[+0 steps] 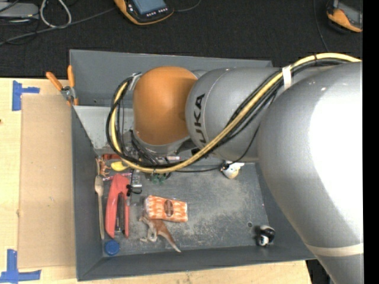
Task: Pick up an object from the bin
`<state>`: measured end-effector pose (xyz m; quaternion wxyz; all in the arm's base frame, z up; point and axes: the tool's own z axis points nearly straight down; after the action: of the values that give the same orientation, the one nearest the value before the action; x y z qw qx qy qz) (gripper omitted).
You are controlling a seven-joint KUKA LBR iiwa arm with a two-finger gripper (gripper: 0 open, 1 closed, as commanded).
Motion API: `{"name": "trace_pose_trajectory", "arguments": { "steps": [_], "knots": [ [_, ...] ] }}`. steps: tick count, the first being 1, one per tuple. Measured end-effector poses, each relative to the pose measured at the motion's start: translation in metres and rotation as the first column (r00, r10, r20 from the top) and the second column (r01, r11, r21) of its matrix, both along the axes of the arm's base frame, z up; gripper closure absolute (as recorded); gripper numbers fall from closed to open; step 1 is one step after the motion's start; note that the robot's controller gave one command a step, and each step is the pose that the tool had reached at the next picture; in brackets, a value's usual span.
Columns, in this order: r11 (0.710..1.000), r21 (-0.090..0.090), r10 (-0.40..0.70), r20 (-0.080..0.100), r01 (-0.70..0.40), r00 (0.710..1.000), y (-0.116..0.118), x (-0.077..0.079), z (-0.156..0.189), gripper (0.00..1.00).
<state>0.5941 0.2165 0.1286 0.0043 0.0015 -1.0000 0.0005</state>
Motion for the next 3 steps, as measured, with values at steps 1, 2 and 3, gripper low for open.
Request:
{"name": "trace_pose_trajectory", "arguments": {
  "steps": [1, 2, 3],
  "knots": [
    [1.0, 0.001, -0.004, 0.007, 0.004, 1.0, -0.001, 0.002, 0.005, 0.0],
    [0.994, 0.005, -0.112, 0.012, 0.112, 0.994, -0.014, 0.002, -0.021, 0.0],
    [0.999, 0.001, -0.043, 0.007, 0.043, 0.999, -0.02, -0.005, -0.042, 0.0]
  ]
}}
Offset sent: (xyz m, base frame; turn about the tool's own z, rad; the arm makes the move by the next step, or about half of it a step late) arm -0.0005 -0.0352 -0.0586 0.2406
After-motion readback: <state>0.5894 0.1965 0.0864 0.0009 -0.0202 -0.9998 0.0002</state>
